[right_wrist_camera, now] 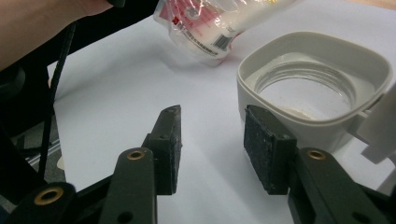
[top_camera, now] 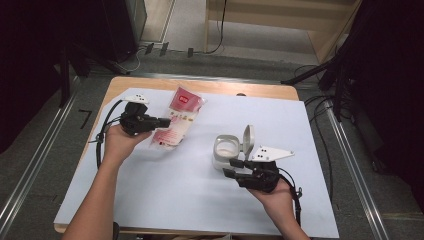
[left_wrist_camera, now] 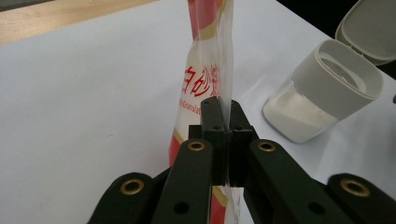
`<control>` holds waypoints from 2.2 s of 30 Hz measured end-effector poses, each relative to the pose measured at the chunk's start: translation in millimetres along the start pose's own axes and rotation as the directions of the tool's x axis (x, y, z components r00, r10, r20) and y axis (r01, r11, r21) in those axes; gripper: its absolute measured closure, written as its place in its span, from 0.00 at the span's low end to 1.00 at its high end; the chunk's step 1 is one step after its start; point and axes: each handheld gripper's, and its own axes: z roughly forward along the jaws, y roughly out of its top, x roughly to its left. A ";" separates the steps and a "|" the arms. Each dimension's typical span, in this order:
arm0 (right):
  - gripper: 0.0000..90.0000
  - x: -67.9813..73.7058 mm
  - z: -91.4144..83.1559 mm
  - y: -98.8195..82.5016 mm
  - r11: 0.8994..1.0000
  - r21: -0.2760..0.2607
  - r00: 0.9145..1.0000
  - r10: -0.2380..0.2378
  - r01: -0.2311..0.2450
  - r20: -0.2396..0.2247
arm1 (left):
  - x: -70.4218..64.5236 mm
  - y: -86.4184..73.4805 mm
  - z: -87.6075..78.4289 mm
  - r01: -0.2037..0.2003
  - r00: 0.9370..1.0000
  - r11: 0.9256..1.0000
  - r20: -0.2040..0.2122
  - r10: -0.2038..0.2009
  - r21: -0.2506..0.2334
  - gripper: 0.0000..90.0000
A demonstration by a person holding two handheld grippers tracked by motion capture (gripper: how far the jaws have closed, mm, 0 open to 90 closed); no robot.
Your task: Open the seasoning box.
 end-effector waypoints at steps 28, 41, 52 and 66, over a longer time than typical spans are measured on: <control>0.62 -2.1 4.5 -2.0 0.998 0.043 0.999 -0.035 0.035 0.003 | 4.6 -37.3 -28.7 -0.044 0.999 0.998 0.028 0.043 0.036 0.98; 0.62 -2.9 4.5 -3.1 0.998 0.047 0.999 -0.039 0.039 0.007 | 8.6 -46.2 -35.1 -0.009 0.999 0.999 0.043 0.007 0.033 0.93; 0.62 -2.4 4.7 -3.3 0.998 0.049 0.999 -0.043 0.042 0.013 | 10.9 -48.3 -40.8 -0.011 1.000 1.000 0.027 0.010 0.023 0.92; 0.62 -1.5 5.5 -3.5 0.997 0.052 0.999 -0.052 0.051 0.018 | 4.9 -50.6 -47.0 -0.132 0.990 0.991 0.058 0.131 0.019 0.98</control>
